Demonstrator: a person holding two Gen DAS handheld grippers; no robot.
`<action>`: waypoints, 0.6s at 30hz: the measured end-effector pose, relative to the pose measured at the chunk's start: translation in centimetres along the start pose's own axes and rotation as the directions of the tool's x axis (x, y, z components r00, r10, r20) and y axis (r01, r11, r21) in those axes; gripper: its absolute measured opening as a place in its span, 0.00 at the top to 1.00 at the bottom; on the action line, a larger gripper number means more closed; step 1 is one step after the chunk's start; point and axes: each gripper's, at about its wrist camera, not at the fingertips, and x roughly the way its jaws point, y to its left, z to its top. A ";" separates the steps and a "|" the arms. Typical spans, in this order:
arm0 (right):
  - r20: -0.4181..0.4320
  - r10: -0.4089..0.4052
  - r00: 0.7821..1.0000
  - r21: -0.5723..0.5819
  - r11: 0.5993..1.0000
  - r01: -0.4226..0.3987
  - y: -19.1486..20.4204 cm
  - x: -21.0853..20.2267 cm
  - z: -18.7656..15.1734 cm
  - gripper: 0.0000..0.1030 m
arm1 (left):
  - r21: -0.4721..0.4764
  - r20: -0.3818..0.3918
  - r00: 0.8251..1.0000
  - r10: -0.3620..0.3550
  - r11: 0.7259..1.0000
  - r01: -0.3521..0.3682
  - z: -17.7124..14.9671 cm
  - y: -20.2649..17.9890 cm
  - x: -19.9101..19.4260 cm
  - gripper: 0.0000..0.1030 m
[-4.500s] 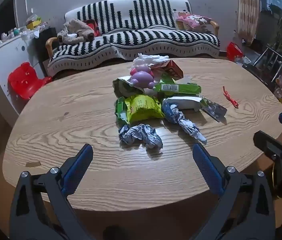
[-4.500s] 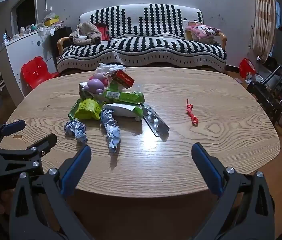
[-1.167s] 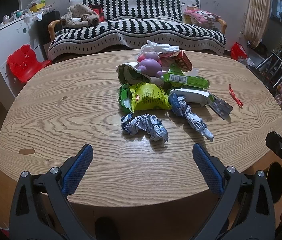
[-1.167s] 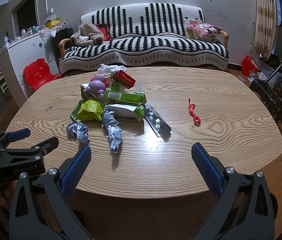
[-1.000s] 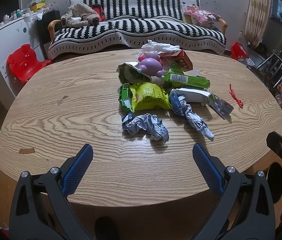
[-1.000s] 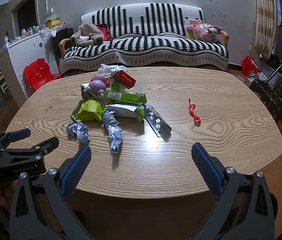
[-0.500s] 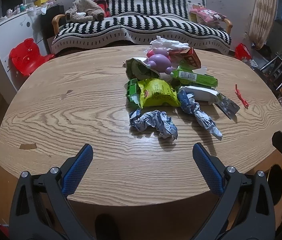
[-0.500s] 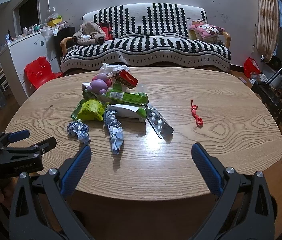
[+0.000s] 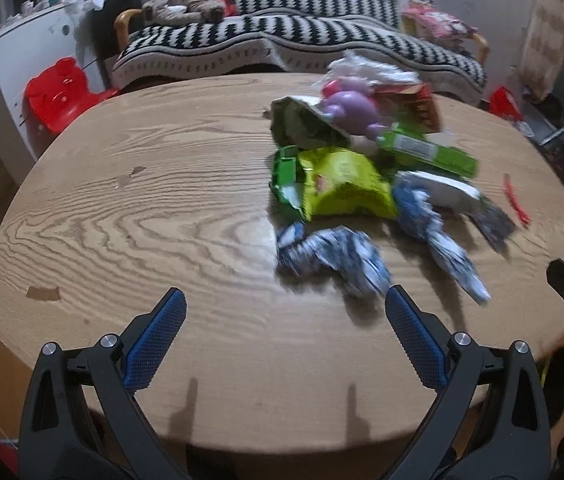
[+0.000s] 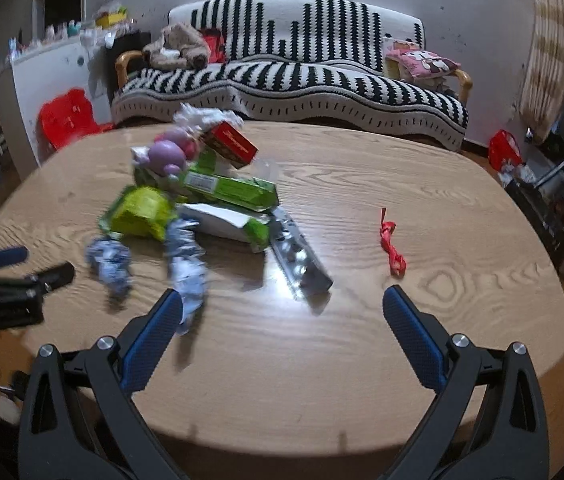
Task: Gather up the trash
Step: 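Grasp the crumpled foil wrapper with the left tool while the right tool grasps the blister pack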
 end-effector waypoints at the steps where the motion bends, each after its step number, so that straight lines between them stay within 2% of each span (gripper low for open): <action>1: -0.013 -0.002 1.000 -0.002 1.000 0.002 -0.2 1.1 0.1 0.06 | 0.003 -0.008 1.000 0.012 1.000 -0.012 0.3 -0.2 0.9 0.06; 4: -0.068 -0.002 0.998 0.009 1.000 0.003 -1.0 4.6 0.2 0.06 | 0.014 -0.035 0.999 0.022 1.000 -0.022 0.8 -0.9 3.1 0.06; 7: -0.103 -0.008 0.995 0.006 1.000 0.009 -1.5 7.5 0.3 0.09 | 0.026 -0.013 1.000 0.007 1.000 -0.006 1.4 -1.5 3.7 0.06; 14: -0.105 0.008 0.994 -0.019 1.000 -0.010 -1.6 11.5 0.8 0.18 | 0.012 -0.048 0.997 -0.053 0.998 0.054 2.7 -1.5 5.1 0.06; 16: -0.115 0.048 0.992 0.012 0.999 -0.047 -2.1 12.2 1.4 0.28 | 0.017 -0.063 0.996 -0.069 0.997 0.070 2.7 -1.4 5.0 0.06; 17: -0.117 0.070 0.991 0.028 0.997 -0.067 -2.4 12.3 1.5 0.38 | 0.030 -0.058 0.996 -0.074 0.997 0.076 2.7 -1.3 4.7 0.06; 18: -0.115 0.067 0.991 0.025 0.998 -0.064 -2.5 12.4 1.7 0.52 | 0.043 -0.049 0.996 -0.072 0.996 0.074 2.7 -1.4 4.6 0.06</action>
